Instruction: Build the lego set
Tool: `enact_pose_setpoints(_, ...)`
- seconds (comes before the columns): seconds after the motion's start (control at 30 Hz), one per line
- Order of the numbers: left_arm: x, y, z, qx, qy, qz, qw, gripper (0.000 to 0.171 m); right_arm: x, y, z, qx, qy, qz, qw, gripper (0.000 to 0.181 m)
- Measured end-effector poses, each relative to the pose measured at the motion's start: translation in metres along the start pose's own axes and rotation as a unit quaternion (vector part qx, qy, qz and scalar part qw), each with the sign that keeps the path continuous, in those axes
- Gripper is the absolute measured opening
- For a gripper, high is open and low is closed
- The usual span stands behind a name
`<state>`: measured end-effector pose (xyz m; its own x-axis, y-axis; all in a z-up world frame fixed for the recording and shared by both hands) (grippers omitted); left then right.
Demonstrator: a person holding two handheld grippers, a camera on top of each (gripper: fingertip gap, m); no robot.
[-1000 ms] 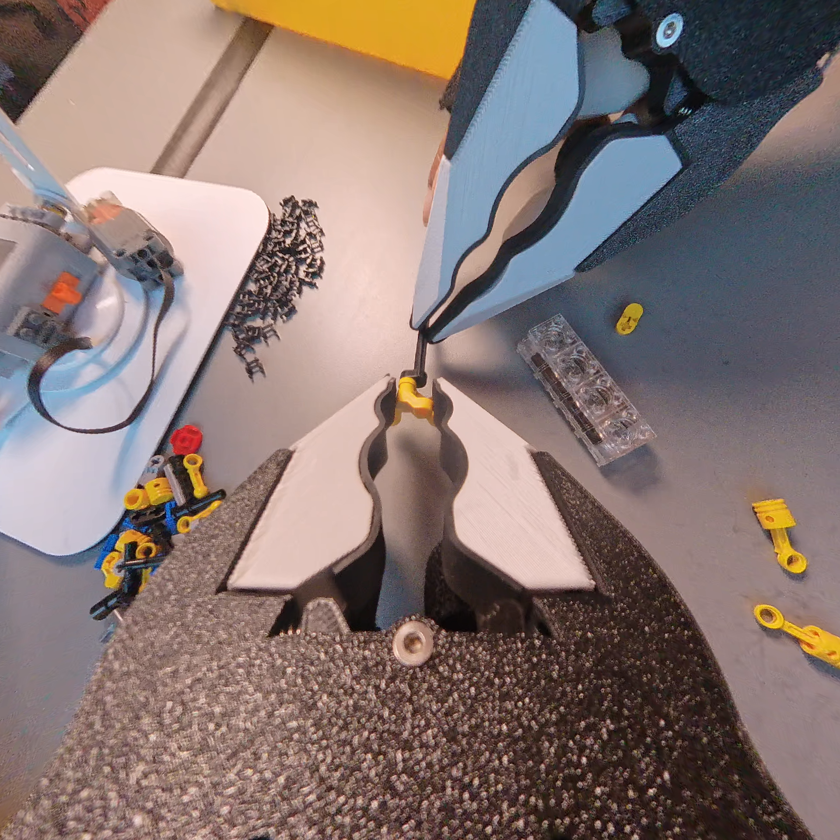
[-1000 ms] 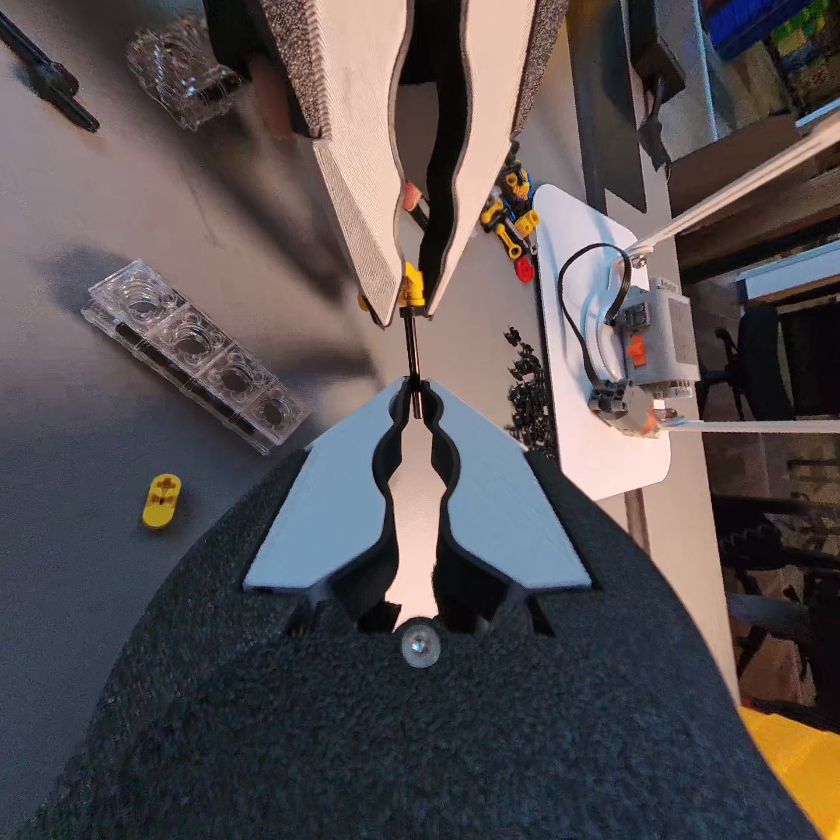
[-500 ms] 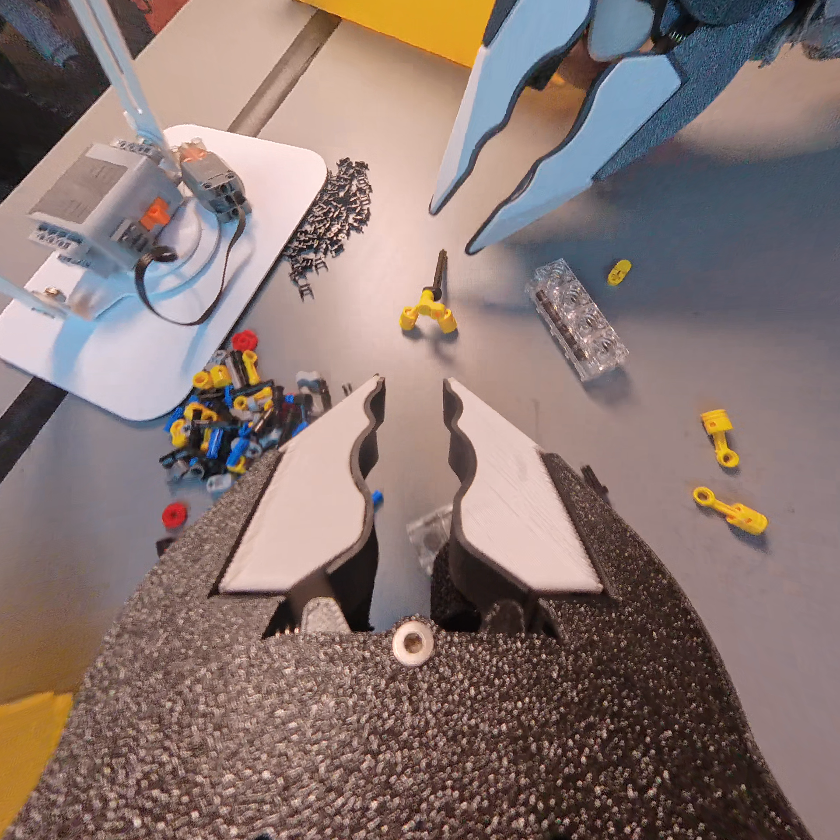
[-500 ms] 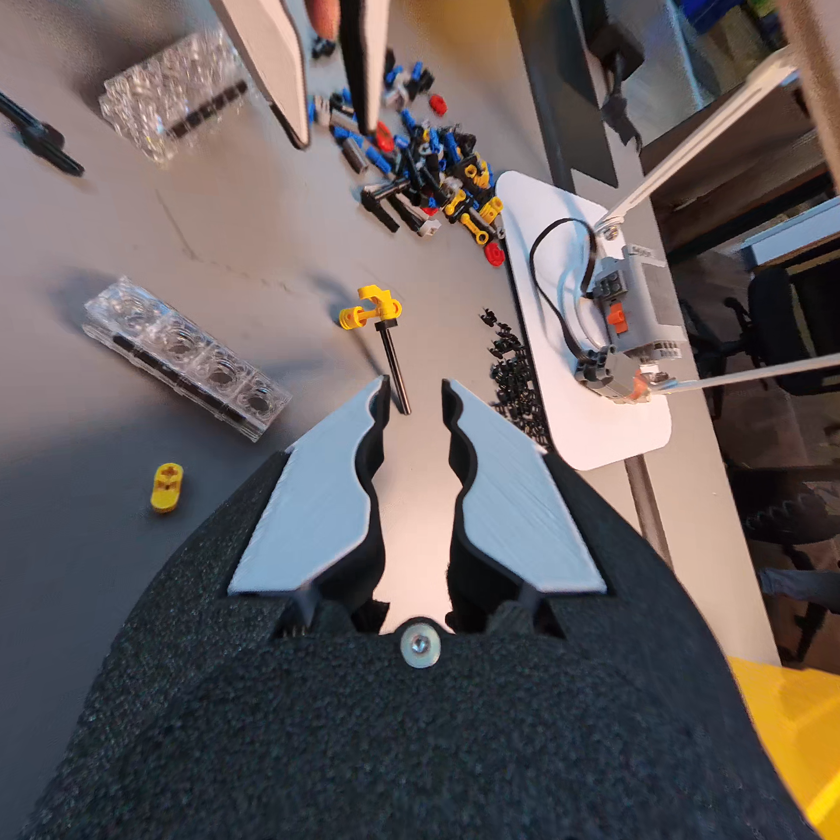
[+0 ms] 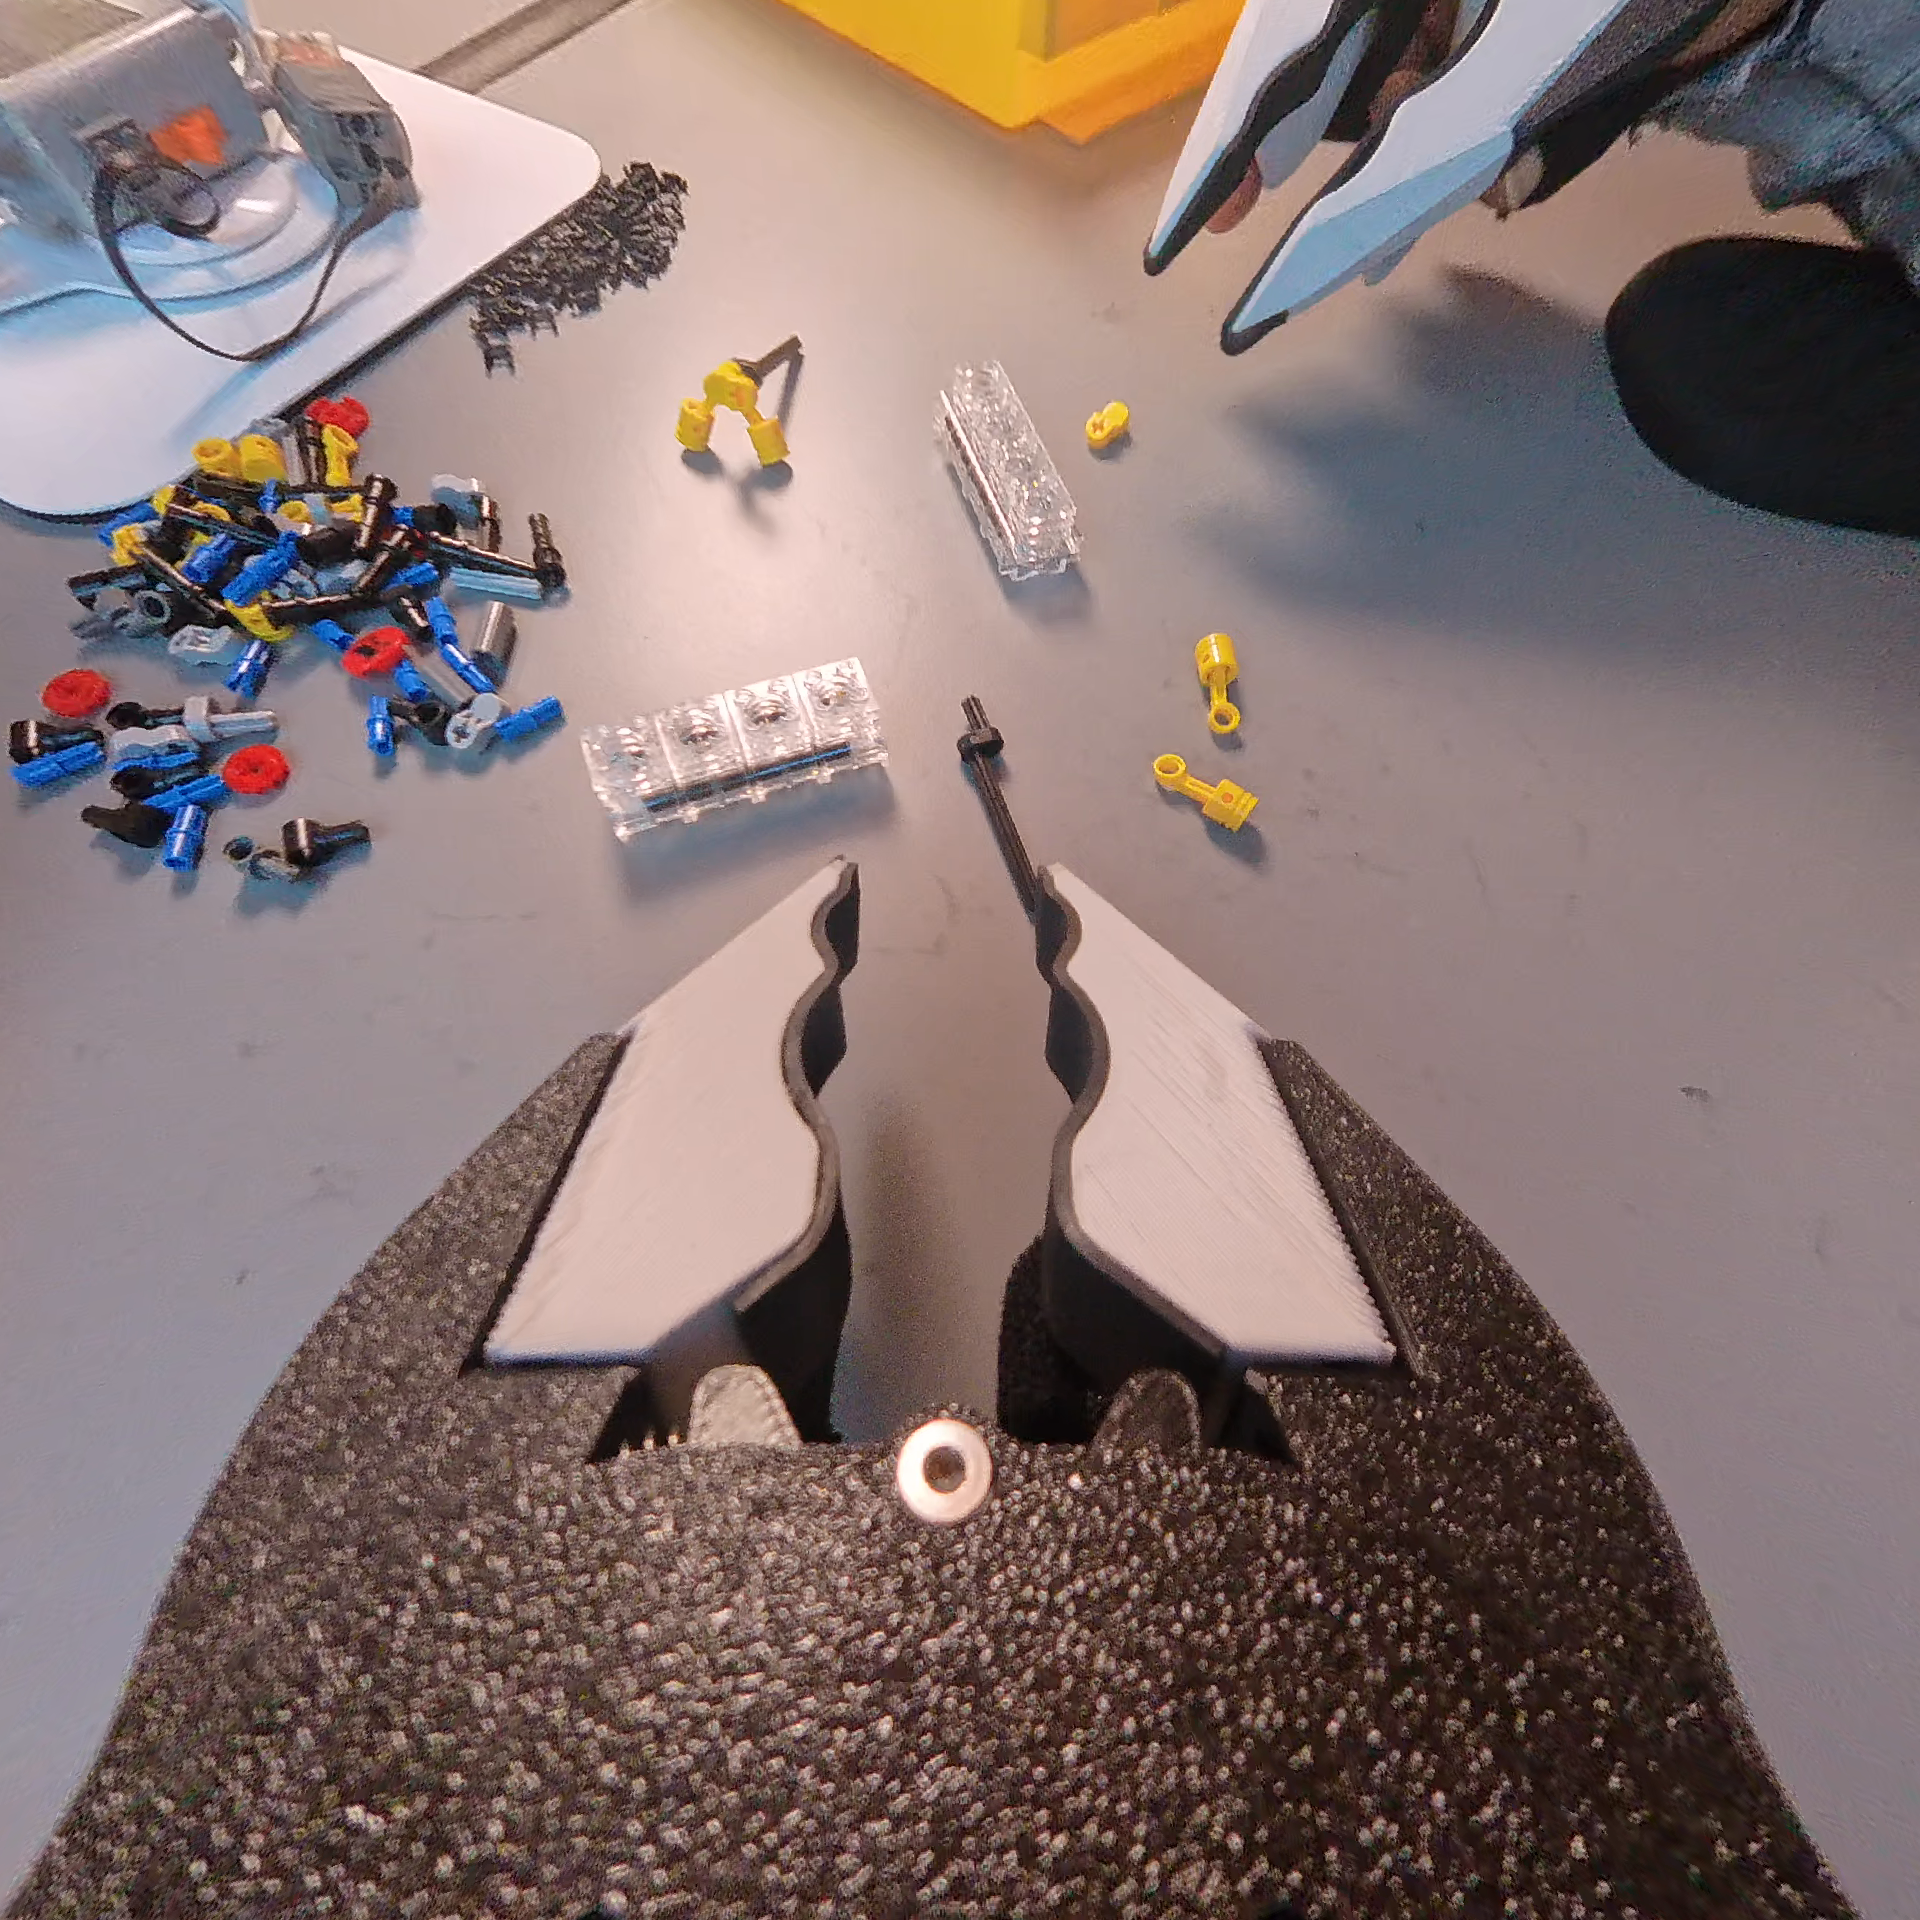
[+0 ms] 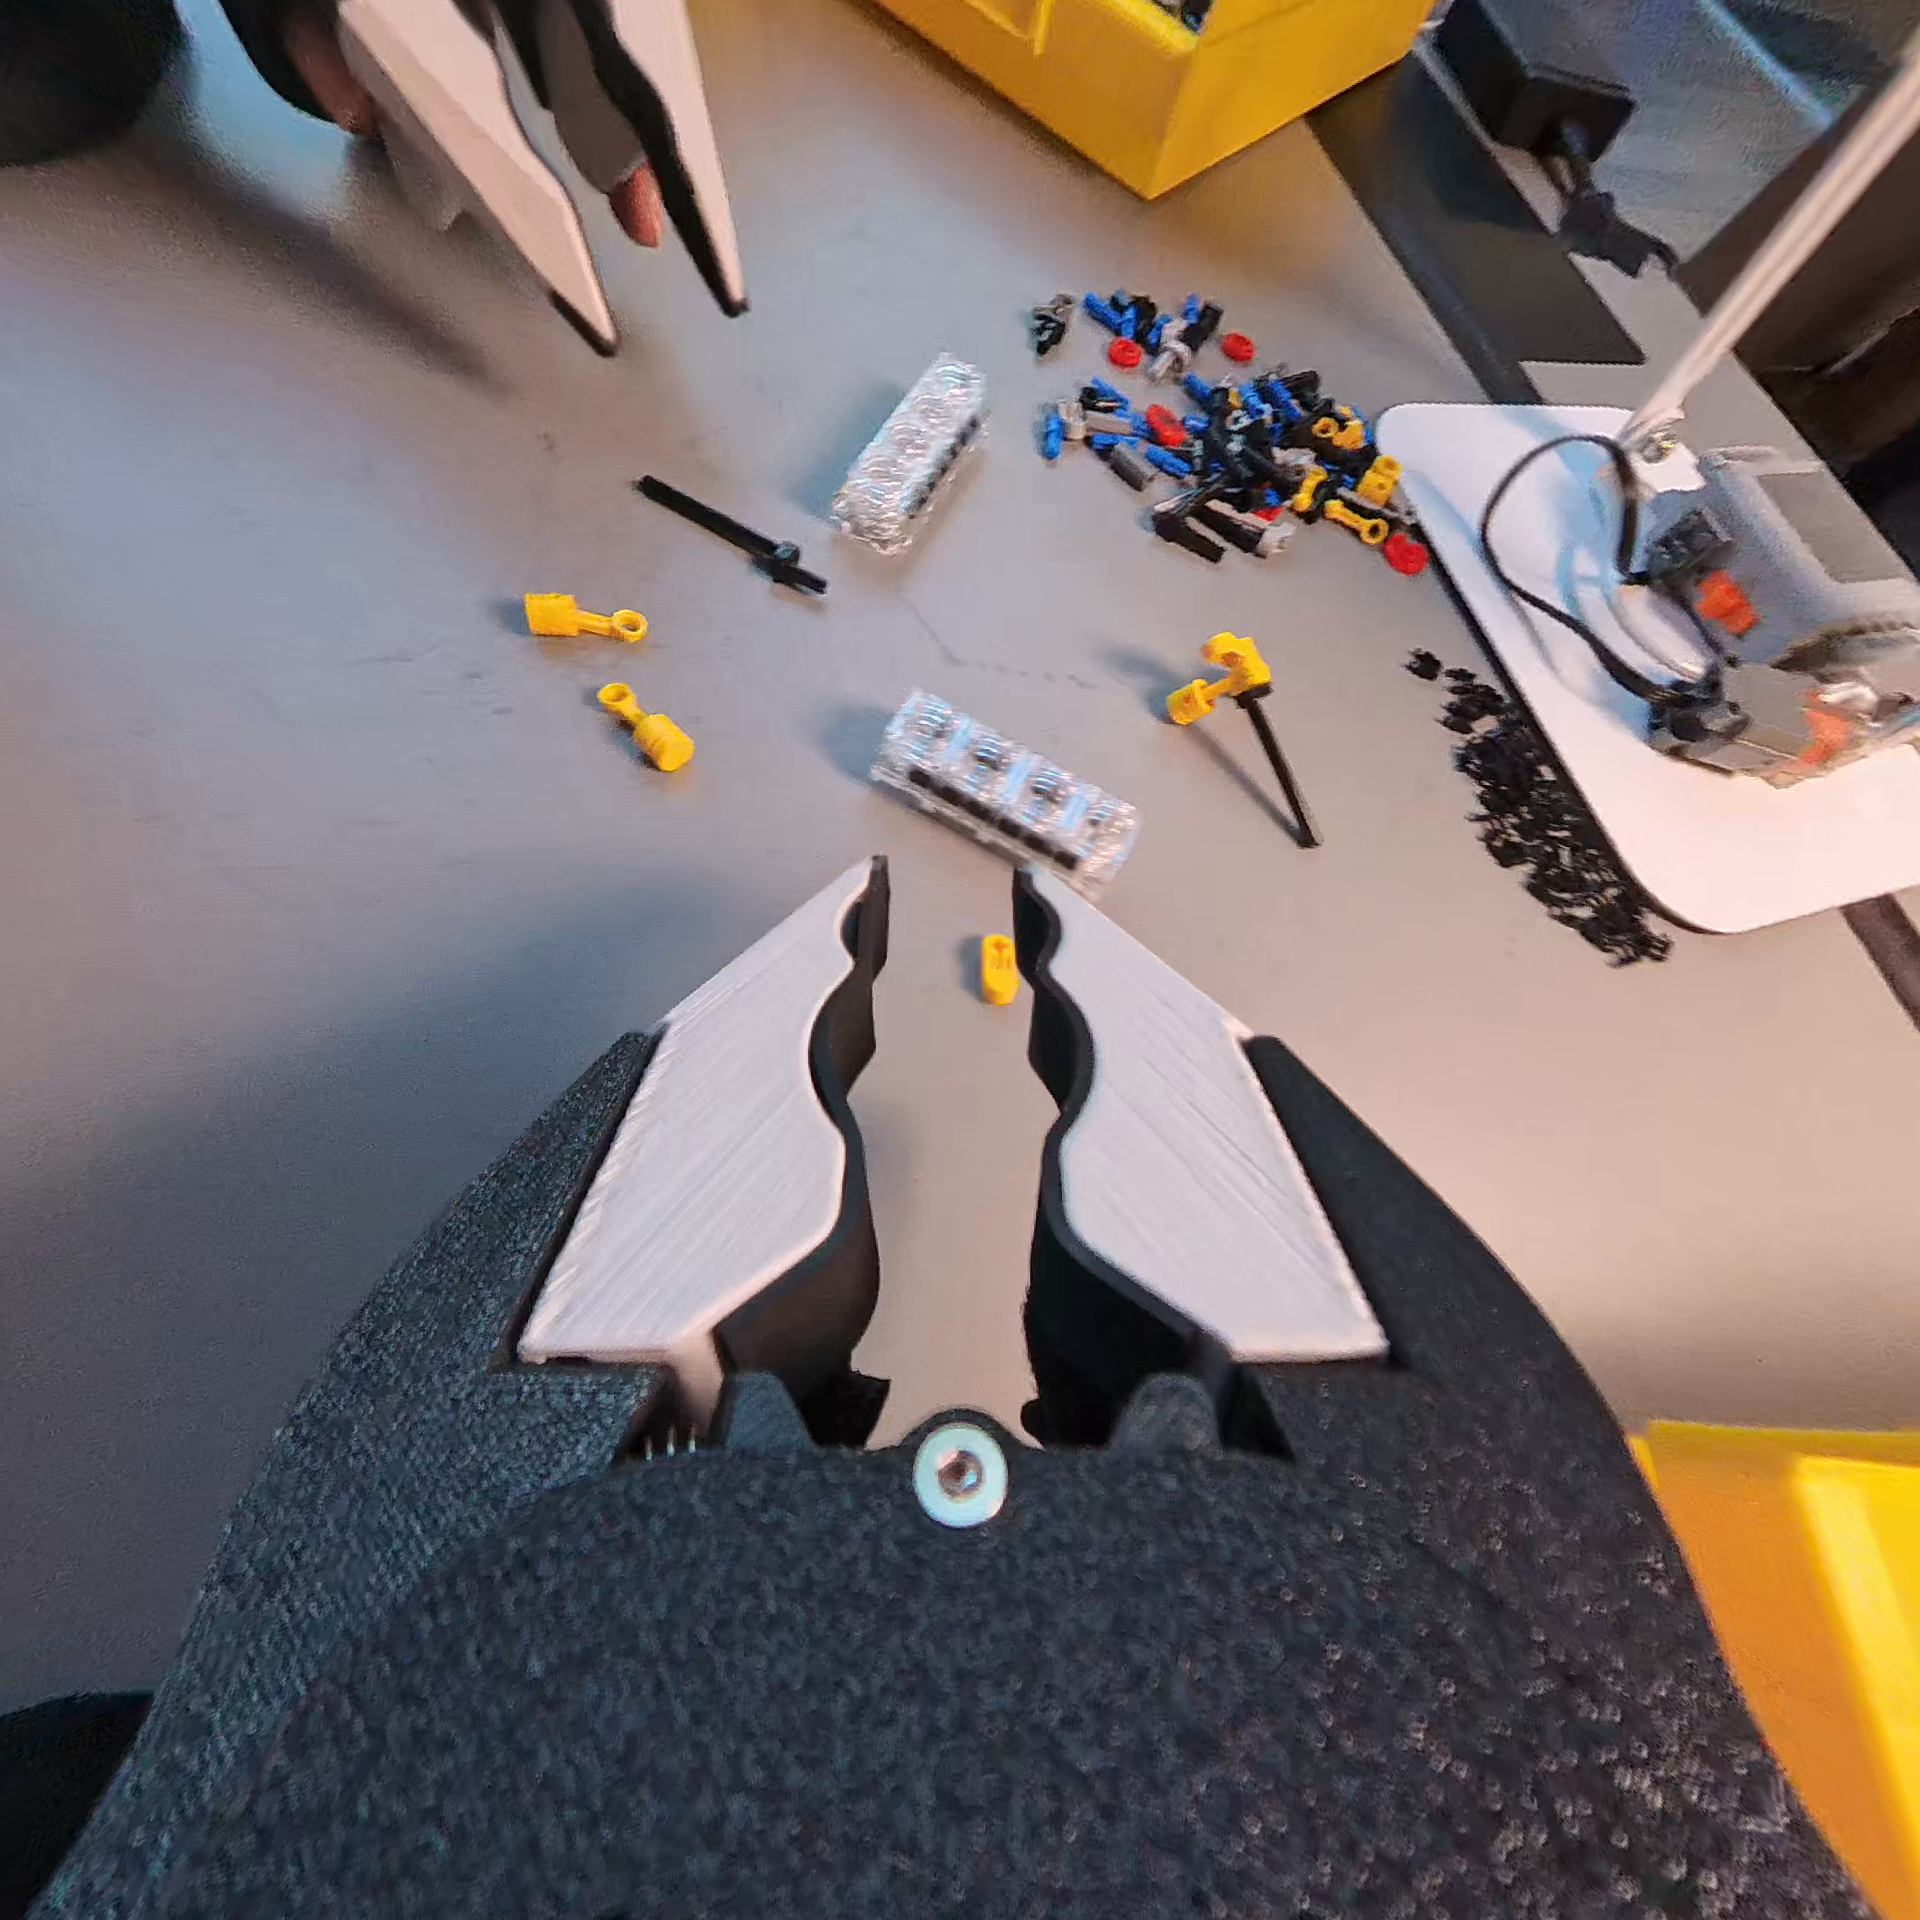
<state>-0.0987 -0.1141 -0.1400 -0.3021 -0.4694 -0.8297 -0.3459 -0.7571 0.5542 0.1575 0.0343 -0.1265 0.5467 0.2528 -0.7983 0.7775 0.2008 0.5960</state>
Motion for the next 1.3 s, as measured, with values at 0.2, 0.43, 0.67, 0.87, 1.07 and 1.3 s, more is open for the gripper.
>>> enact_pose_setpoints(0.2, 0.001, -0.019, -0.02, 0.015, -0.06, 0.038, 0.997, 0.029, -0.014, -0.027, 0.027, -0.074, 0.035, 0.002, 0.997, 0.023)
enact_pose_setpoints(0.43, 0.002, -0.03, -0.022, -0.045, -0.111, 0.049, 0.992, 0.004, -0.015, -0.045, 0.033, -0.073, 0.053, 0.012, 0.996, 0.023)
enact_pose_setpoints(0.67, -0.027, -0.014, -0.024, -0.043, -0.064, -0.089, 0.993, 0.003, -0.037, -0.039, 0.03, -0.006, 0.012, -0.063, 0.998, 0.02)
enact_pose_setpoints(0.87, -0.067, 0.0, -0.042, 0.022, 0.03, -0.267, 0.963, 0.004, -0.071, -0.031, 0.031, -0.042, -0.063, -0.297, 0.952, 0.019)
enact_pose_setpoints(1.07, -0.078, -0.005, -0.048, 0.109, 0.115, -0.313, 0.937, 0.004, -0.082, -0.016, 0.031, -0.064, -0.079, -0.37, 0.924, 0.004)
enact_pose_setpoints(1.3, -0.074, -0.004, -0.053, 0.101, 0.087, -0.308, 0.942, 0.004, -0.078, -0.016, 0.036, -0.065, -0.054, -0.355, 0.931, 0.005)
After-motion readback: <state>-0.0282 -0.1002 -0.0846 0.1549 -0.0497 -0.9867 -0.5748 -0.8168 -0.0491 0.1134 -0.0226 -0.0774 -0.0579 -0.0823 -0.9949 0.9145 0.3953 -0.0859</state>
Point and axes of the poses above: each gripper's, where its closed fingertips meet, y back along the fingers, x out of its underside, z = x × y across the jaws, the point moved 9 cm from there along y, back along the fingers, and after that the axes turned 12 degrees about -x, right-handed, at the moved point
